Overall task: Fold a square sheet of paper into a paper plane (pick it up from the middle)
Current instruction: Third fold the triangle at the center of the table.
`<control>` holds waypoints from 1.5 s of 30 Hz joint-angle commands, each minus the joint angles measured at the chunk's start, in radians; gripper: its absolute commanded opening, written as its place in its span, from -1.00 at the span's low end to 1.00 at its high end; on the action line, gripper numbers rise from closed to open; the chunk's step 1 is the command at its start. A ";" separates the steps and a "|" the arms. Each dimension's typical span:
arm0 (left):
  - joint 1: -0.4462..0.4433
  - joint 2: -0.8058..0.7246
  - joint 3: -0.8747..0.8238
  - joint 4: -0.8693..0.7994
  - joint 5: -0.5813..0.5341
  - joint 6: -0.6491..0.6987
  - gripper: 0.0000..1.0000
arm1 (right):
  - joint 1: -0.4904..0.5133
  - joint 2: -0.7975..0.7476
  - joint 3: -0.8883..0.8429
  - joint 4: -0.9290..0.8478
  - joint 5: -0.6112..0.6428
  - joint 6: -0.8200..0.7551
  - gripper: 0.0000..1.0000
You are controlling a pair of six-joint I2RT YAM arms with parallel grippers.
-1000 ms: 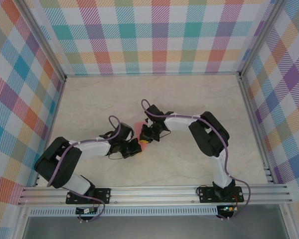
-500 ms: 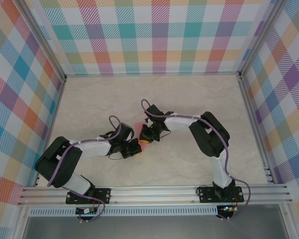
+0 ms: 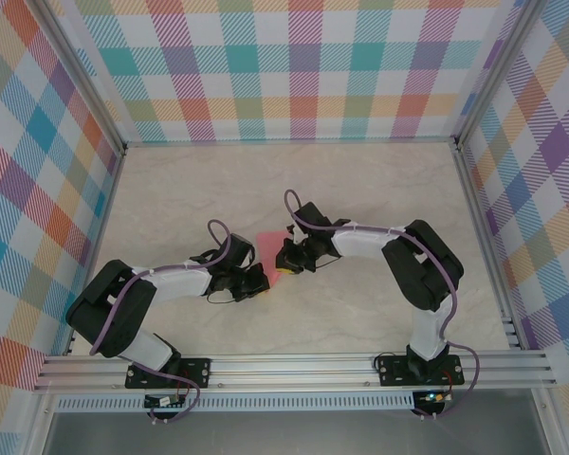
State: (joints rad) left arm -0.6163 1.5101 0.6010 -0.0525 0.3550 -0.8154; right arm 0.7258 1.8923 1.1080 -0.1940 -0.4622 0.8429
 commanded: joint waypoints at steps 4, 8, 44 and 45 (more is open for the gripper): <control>-0.010 0.016 -0.006 -0.118 -0.079 0.005 -1.00 | 0.017 0.024 0.008 0.054 -0.049 -0.045 -0.84; -0.010 0.015 -0.004 -0.119 -0.081 0.004 -1.00 | 0.020 0.053 0.027 0.052 -0.055 -0.047 -0.84; -0.010 0.022 0.002 -0.218 -0.117 -0.008 -1.00 | -0.009 0.092 0.073 -0.034 0.138 -0.277 -0.84; -0.010 0.022 0.002 -0.217 -0.117 -0.009 -1.00 | -0.015 0.093 0.073 -0.035 0.140 -0.284 -0.84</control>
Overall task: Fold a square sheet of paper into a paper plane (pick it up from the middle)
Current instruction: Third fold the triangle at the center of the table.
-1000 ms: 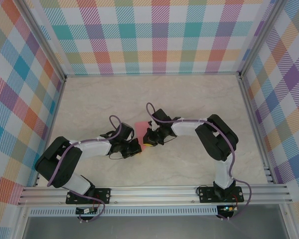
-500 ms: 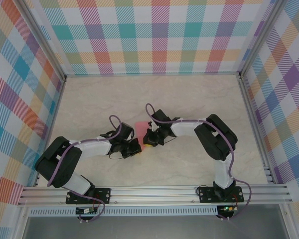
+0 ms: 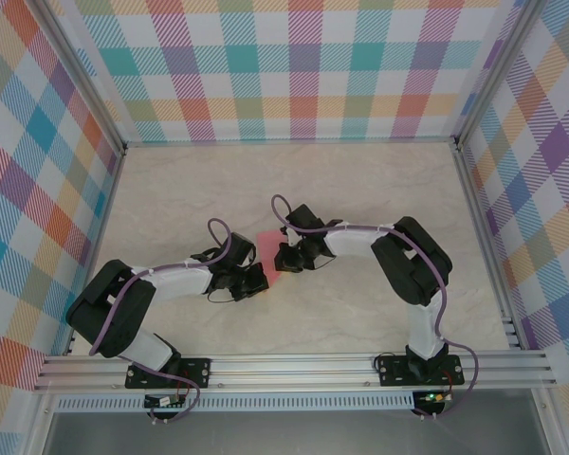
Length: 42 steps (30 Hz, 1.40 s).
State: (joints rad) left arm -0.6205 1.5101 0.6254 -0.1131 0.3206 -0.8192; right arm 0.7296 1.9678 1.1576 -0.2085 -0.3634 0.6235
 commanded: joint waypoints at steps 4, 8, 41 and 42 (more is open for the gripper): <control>-0.005 0.022 -0.021 -0.191 -0.085 -0.003 -1.00 | -0.043 0.020 0.016 -0.017 0.047 -0.092 -0.84; -0.005 0.022 -0.022 -0.195 -0.083 -0.003 -1.00 | -0.075 0.023 0.013 -0.011 0.056 -0.131 -0.84; -0.002 -0.042 0.207 -0.174 -0.133 0.068 -0.62 | -0.136 -0.219 -0.140 0.035 -0.034 0.009 -0.67; -0.002 -0.041 0.206 -0.174 -0.126 0.069 -0.63 | -0.136 -0.220 -0.141 0.033 -0.031 0.010 -0.67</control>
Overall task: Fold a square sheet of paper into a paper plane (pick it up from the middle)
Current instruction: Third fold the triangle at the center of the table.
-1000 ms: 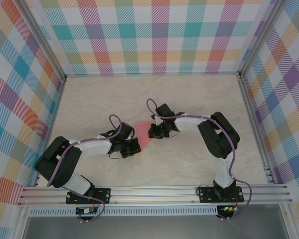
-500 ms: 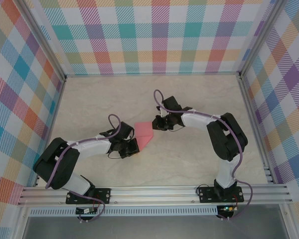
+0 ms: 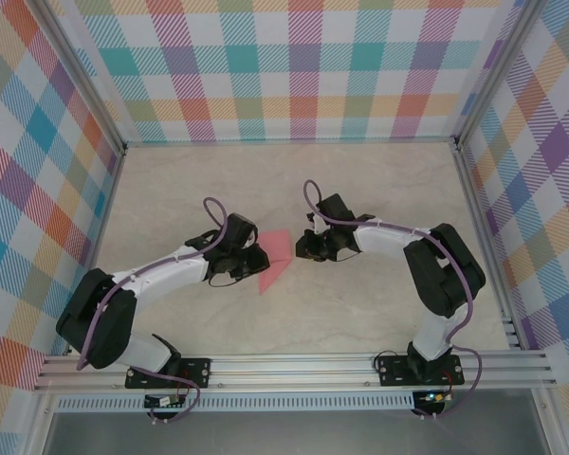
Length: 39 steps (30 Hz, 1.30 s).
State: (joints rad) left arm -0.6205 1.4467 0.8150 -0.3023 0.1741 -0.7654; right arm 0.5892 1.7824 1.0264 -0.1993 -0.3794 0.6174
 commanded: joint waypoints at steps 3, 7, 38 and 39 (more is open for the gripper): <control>-0.002 -0.013 0.016 -0.027 -0.059 0.008 -0.63 | 0.007 -0.036 -0.009 0.021 -0.016 0.016 -0.68; -0.002 -0.085 -0.006 -0.060 -0.106 0.021 -0.63 | 0.021 -0.021 0.008 0.016 -0.018 0.018 -0.68; -0.093 0.077 0.062 0.044 -0.135 0.128 -0.82 | 0.021 -0.053 0.009 -0.037 0.103 0.070 -0.62; -0.093 0.085 0.066 0.039 -0.143 0.127 -0.82 | 0.021 -0.054 0.009 -0.038 0.103 0.070 -0.62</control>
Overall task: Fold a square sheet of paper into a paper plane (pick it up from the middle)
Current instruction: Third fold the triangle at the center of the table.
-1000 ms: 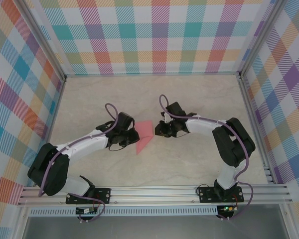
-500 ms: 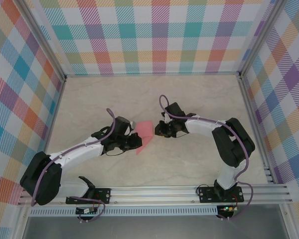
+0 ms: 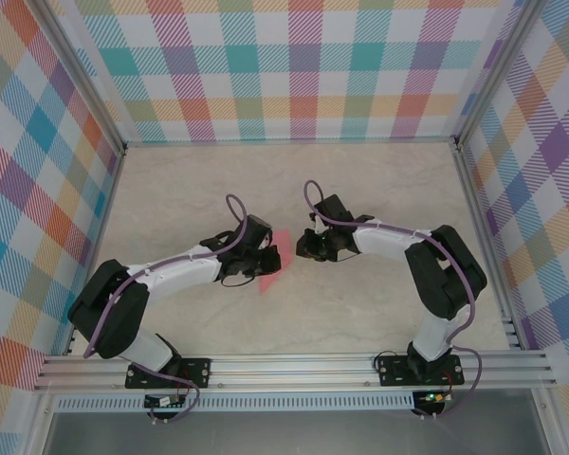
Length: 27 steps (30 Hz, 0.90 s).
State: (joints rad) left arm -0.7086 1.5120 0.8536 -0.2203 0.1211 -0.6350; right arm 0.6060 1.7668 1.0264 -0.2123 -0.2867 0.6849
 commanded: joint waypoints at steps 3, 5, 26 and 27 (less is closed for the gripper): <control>-0.005 0.041 0.043 -0.095 -0.131 -0.011 -0.84 | 0.005 -0.036 0.011 -0.024 0.008 0.004 -0.62; -0.004 0.052 0.050 -0.116 -0.159 -0.009 -0.85 | 0.005 -0.035 0.012 -0.024 0.006 0.005 -0.62; -0.004 0.155 0.064 -0.094 -0.162 -0.012 -0.95 | 0.005 -0.038 0.008 -0.020 -0.014 0.001 -0.62; -0.005 0.155 0.065 -0.095 -0.165 -0.013 -0.96 | 0.005 -0.038 0.008 -0.020 -0.015 0.000 -0.62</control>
State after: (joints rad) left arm -0.7086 1.6547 0.8967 -0.2897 -0.0212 -0.6388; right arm 0.6060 1.7603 1.0264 -0.2260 -0.2863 0.6849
